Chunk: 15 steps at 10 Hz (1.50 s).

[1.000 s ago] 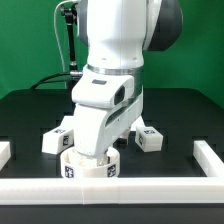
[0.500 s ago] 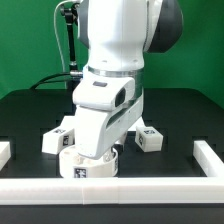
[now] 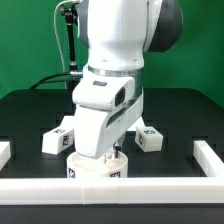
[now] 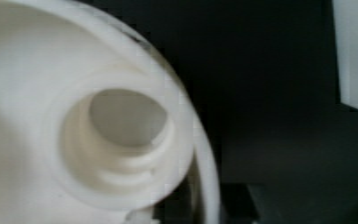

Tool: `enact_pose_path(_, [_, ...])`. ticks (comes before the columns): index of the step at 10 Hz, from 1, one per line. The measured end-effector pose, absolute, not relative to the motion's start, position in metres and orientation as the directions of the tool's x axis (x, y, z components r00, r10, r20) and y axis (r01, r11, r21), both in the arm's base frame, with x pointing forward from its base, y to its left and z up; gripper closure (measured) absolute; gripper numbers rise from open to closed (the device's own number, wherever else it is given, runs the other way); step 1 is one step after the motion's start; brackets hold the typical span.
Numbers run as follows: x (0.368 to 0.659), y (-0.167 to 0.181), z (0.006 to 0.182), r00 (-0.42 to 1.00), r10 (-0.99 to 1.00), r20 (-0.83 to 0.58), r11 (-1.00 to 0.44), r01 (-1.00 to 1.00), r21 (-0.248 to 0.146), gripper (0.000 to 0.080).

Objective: Assemble stool

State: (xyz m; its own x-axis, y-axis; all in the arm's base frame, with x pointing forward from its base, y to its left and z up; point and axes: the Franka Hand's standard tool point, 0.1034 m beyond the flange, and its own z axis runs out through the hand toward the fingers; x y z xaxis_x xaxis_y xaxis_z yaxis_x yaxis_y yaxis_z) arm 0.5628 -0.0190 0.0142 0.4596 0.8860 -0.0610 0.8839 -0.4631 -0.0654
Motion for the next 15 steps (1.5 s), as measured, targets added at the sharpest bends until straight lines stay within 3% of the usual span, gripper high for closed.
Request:
enact_pose_path(3, [0.563, -0.016, 0.014, 0.465, 0.883, -0.061, -0.468, 0.881, -0.065, 0.0750])
enact_pose_path(10, [0.584, 0.075, 0.012, 0.498, 0.864, -0.076, -0.503, 0.859, -0.097, 0.0754])
enact_pose_path(15, [0.584, 0.099, 0.014, 0.518, 0.852, -0.078, -0.524, 0.847, -0.090, 0.0755])
